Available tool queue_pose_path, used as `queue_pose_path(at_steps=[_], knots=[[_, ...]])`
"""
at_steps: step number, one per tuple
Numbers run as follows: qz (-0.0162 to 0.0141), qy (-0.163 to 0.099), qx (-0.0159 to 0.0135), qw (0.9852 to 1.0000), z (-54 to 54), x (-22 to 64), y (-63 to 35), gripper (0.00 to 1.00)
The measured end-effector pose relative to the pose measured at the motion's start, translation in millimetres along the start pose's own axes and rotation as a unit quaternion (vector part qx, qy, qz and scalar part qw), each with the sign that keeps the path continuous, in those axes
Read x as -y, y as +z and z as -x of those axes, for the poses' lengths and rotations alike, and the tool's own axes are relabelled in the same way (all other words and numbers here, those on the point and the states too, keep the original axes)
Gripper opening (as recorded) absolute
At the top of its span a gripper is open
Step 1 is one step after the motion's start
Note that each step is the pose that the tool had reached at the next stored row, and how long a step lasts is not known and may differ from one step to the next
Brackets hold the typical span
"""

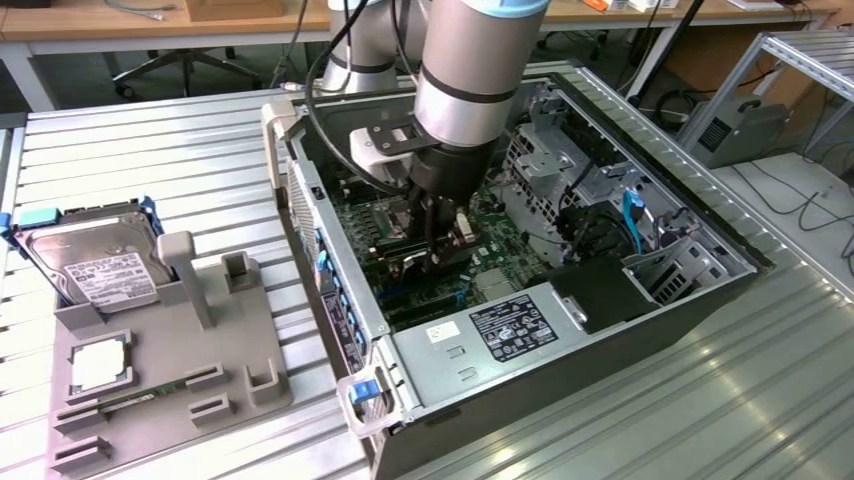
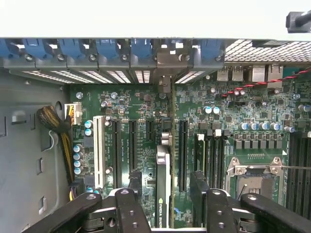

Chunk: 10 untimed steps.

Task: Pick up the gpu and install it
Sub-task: 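Insert the gpu into the slot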

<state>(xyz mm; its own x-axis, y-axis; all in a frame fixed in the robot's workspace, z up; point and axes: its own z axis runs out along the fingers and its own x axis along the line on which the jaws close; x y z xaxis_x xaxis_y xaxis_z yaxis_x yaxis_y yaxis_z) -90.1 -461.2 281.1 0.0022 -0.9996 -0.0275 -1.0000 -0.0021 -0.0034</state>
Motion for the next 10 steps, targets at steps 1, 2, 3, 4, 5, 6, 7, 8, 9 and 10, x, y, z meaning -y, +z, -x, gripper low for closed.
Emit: queue_pose_path(at_steps=[1,2,3,4,5,6,7,8,9,10], knots=[[0.0000,0.000,0.0000,1.0000,0.0,0.0,1.1,0.53],[-0.0001,0.000,0.0000,1.0000,-0.1,0.0,2.8,0.53],[-0.0002,0.000,0.0000,1.0000,0.1,0.0,5.4,0.53],[-0.0003,0.000,0.0000,1.0000,0.8,-0.1,7.8,0.53],[-0.0003,0.000,0.0000,1.0000,1.4,-0.1,9.1,0.53],[-0.0003,0.000,0.0000,1.0000,1.6,-0.1,9.5,0.53],[-0.0003,0.000,0.0000,1.0000,1.6,-0.1,9.6,0.53],[-0.0003,0.000,0.0000,1.0000,1.6,-0.1,9.5,0.53],[-0.0003,0.000,0.0000,1.0000,1.6,-0.1,9.6,0.53],[-0.0003,0.000,0.0000,1.0000,1.6,-0.1,9.6,0.53]])
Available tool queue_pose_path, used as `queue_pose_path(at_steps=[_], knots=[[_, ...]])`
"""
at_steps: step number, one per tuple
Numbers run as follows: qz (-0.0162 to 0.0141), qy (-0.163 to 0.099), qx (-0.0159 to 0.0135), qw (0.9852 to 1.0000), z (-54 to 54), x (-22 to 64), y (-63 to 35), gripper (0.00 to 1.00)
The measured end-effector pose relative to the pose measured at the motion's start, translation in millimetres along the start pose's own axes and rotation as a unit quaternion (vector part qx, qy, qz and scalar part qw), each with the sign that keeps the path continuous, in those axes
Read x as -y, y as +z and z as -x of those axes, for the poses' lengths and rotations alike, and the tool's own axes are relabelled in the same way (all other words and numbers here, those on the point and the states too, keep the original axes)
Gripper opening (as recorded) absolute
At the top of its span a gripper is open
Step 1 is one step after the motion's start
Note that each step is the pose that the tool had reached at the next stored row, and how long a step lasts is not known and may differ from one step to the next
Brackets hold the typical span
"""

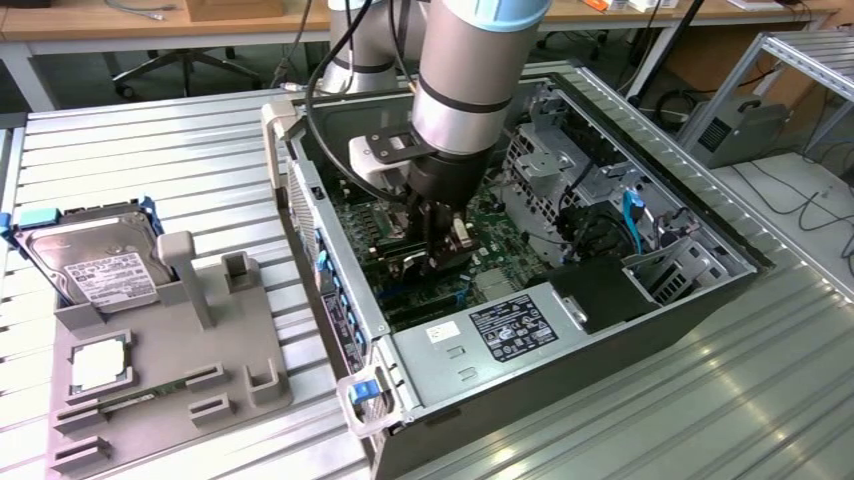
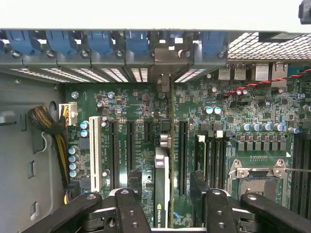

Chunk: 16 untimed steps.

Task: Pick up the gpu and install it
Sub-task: 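Insert the gpu into the slot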

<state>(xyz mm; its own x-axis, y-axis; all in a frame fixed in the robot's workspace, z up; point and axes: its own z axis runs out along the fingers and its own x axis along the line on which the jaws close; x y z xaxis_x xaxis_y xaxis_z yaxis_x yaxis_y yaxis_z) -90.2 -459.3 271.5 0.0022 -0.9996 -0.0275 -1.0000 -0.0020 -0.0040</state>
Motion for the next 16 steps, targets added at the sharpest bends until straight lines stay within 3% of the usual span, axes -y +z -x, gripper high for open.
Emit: queue_pose_path(at_steps=[5,6,7,10,16], knots=[[0.0000,0.000,0.0000,1.0000,0.0,0.0,0.0,0.51],[0.0000,0.000,0.0000,1.0000,0.0,0.0,0.0,0.45],[0.0000,0.000,0.0000,1.0000,0.0,0.0,0.0,0.45],[0.0000,0.000,0.0000,1.0000,0.0,0.0,0.0,0.27],[0.0000,0.000,0.0000,1.0000,0.0,0.0,0.0,0.26]])
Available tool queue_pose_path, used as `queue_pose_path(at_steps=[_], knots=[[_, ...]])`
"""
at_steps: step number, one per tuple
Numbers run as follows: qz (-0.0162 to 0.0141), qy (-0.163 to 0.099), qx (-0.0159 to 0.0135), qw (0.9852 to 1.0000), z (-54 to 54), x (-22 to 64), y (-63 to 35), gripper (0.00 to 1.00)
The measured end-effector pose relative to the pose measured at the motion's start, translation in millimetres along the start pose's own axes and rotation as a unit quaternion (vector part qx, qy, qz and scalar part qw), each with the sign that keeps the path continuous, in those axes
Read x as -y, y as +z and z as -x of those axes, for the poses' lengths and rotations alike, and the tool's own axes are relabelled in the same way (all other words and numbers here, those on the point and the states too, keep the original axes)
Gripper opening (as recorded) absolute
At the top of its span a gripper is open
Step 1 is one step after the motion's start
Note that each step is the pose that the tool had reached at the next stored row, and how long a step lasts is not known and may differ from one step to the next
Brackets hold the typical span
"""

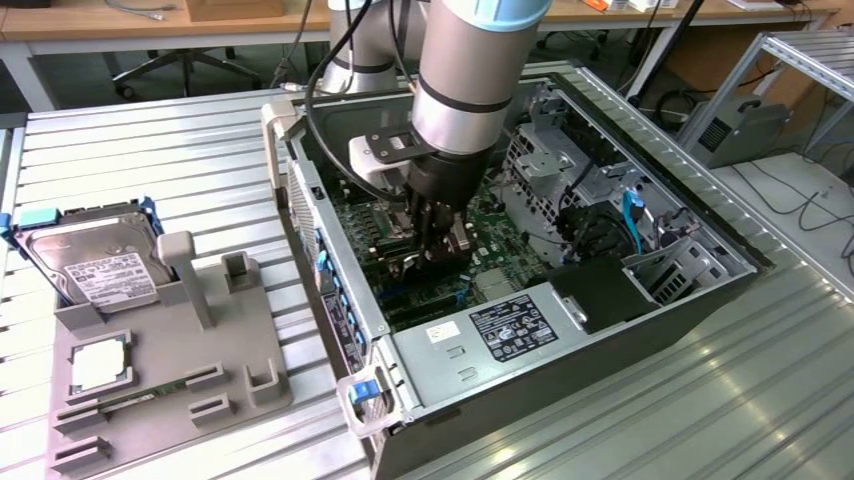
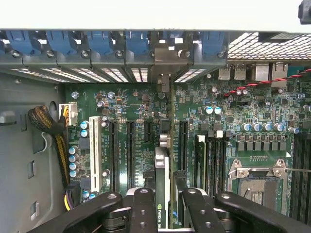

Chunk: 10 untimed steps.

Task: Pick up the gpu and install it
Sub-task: 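Insert the gpu into the slot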

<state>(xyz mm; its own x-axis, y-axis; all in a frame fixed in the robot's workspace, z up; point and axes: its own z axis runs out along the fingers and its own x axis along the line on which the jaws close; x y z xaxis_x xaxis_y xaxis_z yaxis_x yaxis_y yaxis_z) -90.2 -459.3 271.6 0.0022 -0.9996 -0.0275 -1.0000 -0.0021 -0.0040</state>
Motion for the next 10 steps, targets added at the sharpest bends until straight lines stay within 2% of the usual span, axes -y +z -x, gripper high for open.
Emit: queue_pose_path(at_steps=[10], knots=[[0.0001,0.000,-0.0003,1.0000,0.3,-0.3,1.6,0.26]])
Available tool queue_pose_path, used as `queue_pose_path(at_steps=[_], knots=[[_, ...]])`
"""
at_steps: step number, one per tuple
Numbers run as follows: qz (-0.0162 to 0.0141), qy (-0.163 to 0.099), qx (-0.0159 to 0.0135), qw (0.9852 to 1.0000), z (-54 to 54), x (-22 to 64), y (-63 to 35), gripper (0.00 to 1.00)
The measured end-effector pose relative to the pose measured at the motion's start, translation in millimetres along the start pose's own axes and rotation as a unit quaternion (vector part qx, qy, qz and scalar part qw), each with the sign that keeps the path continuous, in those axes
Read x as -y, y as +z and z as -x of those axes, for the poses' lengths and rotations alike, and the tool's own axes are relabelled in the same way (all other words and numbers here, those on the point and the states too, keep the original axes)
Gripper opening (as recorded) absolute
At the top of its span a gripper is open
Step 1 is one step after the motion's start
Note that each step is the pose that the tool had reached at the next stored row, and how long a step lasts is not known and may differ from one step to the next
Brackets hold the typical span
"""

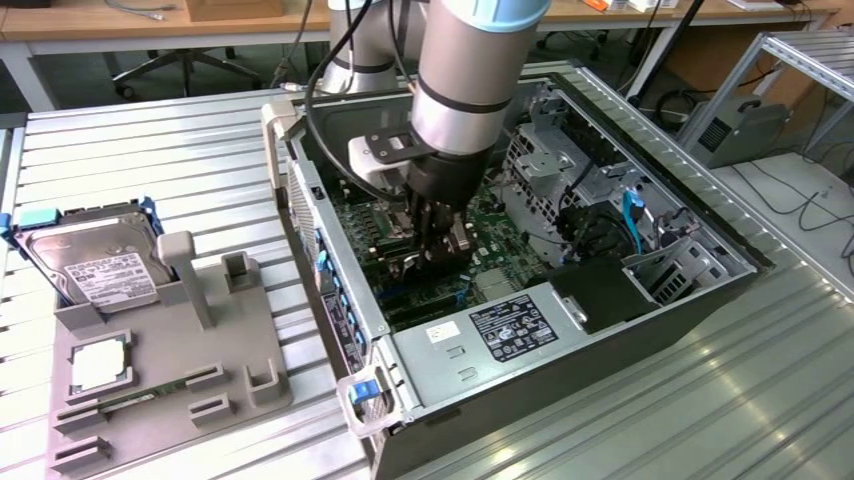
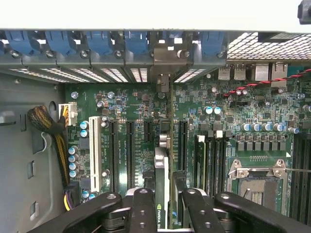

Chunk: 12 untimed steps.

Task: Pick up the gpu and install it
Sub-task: 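Insert the gpu into the slot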

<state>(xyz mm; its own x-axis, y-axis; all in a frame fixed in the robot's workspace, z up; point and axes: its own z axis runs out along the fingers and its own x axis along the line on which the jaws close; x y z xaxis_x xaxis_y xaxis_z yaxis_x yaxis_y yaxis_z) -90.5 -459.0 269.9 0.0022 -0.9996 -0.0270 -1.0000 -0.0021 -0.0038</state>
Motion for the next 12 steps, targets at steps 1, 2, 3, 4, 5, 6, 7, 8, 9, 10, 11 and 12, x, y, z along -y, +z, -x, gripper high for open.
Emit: queue_pose_path(at_steps=[1,2,3,4,5,6,7,8,9,10,11,12], knots=[[0.0000,0.000,-0.0001,1.0000,0.0,-0.2,0.6,0.26],[0.0000,0.000,-0.0001,1.0000,-0.1,-0.2,0.8,0.26],[0.0000,0.000,0.0000,1.0000,0.0,-0.2,0.9,0.26],[-0.0001,0.000,0.0002,1.0000,0.0,-0.2,1.1,0.26],[-0.0001,0.000,0.0002,1.0000,0.0,-0.2,1.1,0.26],[-0.0001,0.000,0.0003,1.0000,0.0,-0.2,1.1,0.26],[-0.0001,0.000,0.0002,1.0000,0.0,-0.2,1.1,0.26],[-0.0001,0.000,0.0003,1.0000,0.1,-0.2,1.2,0.26],[-0.0001,0.000,0.0002,1.0000,0.3,-0.3,1.1,0.26],[-0.0002,0.000,0.0003,1.0000,0.7,-0.5,1.2,0.26],[-0.0001,0.000,0.0003,1.0000,1.0,-0.6,1.2,0.26],[-0.0001,0.000,0.0003,1.0000,1.1,-0.7,1.2,0.26]])
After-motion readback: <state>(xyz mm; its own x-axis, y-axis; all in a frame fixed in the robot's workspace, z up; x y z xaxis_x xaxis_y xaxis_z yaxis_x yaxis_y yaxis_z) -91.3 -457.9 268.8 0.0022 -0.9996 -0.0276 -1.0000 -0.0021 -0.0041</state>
